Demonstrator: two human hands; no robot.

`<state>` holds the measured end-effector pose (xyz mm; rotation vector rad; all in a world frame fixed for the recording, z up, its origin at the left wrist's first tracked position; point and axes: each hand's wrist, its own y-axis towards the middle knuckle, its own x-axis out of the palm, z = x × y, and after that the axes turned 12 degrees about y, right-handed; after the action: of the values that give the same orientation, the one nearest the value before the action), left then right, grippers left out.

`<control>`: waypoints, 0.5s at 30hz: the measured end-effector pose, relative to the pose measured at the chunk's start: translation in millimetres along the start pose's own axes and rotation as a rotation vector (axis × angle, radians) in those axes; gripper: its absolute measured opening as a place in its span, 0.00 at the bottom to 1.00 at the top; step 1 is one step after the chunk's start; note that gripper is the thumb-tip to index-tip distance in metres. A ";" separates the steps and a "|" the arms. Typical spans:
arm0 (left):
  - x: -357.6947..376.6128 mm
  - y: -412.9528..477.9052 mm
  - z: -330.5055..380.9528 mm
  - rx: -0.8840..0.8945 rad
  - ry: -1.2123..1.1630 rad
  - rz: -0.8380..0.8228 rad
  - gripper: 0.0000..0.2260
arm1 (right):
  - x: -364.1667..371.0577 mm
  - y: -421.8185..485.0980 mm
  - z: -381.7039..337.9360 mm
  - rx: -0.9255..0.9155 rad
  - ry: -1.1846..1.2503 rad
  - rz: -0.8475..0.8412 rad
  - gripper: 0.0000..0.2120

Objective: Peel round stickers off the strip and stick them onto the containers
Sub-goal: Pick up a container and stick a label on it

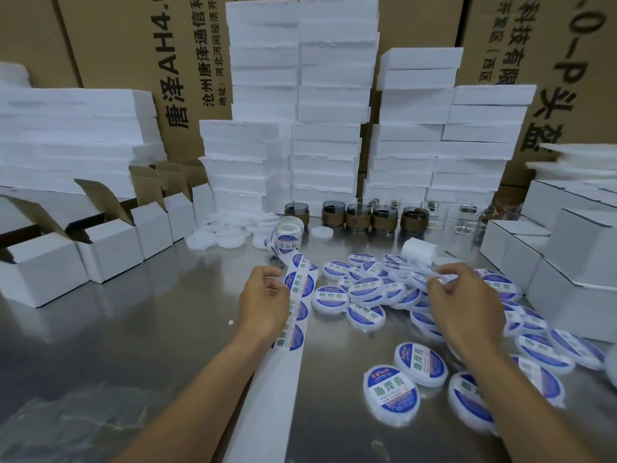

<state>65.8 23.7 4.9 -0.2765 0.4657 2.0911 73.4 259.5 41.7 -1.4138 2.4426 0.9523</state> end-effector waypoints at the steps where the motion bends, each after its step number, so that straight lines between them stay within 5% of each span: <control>1: -0.1 1.6 -1.1 -0.006 -0.006 -0.002 0.11 | 0.6 -3.1 -2.9 -0.075 -0.028 -0.033 0.10; 6: -9.7 29.9 -4.0 -0.001 0.032 0.036 0.11 | 10.9 -18.9 -17.3 -0.441 -0.273 -0.137 0.08; 15: -35.6 138.0 -37.5 0.074 0.570 0.094 0.11 | 23.6 -10.3 -6.7 -0.691 -0.524 -0.009 0.11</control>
<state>-31.8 -86.2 14.4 -0.8285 0.9038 2.0628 70.3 234.9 32.1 -1.1052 1.7847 1.9899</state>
